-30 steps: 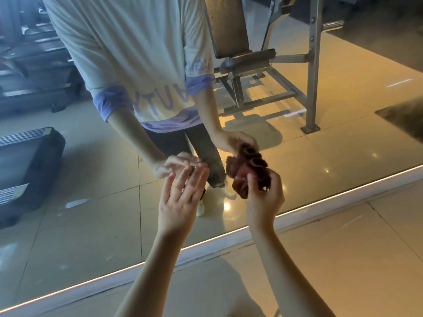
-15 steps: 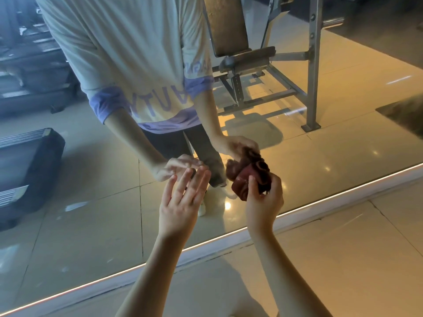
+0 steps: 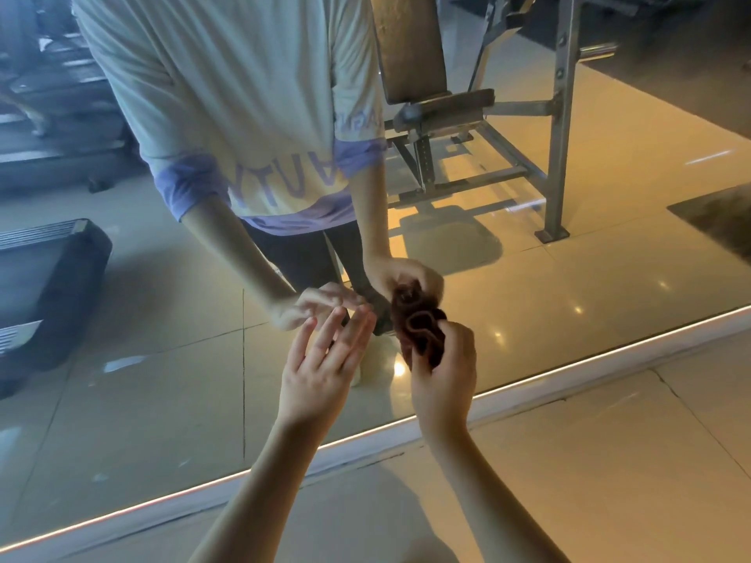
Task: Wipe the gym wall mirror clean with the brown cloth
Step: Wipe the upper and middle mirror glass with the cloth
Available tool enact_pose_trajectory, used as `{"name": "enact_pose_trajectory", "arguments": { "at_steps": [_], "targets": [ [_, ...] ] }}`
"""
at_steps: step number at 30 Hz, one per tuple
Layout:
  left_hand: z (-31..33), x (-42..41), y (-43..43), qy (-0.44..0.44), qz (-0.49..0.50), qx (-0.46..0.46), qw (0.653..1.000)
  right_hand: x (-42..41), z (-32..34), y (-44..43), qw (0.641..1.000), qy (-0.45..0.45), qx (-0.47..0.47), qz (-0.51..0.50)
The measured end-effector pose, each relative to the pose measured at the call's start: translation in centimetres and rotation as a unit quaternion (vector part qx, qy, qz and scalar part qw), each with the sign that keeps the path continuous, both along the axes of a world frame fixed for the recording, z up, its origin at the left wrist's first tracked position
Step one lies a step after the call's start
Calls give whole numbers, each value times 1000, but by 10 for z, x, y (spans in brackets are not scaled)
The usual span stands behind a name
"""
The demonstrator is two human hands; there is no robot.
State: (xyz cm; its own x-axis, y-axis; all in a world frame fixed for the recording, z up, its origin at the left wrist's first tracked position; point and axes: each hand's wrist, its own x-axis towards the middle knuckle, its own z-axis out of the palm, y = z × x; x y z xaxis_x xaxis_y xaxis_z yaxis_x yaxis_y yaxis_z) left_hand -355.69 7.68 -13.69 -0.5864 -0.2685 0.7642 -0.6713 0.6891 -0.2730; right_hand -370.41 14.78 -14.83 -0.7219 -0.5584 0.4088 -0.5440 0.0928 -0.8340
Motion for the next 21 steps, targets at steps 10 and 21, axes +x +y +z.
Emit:
{"name": "enact_pose_trajectory", "arguments": {
  "at_steps": [10,21],
  "targets": [
    [-18,12,0,-55,-14,24,998,-3,-15,0,980,-180,35,-79],
    [-25,22,1,-60,-31,12,998,14,-29,2,990,-124,63,-21]
  ]
}}
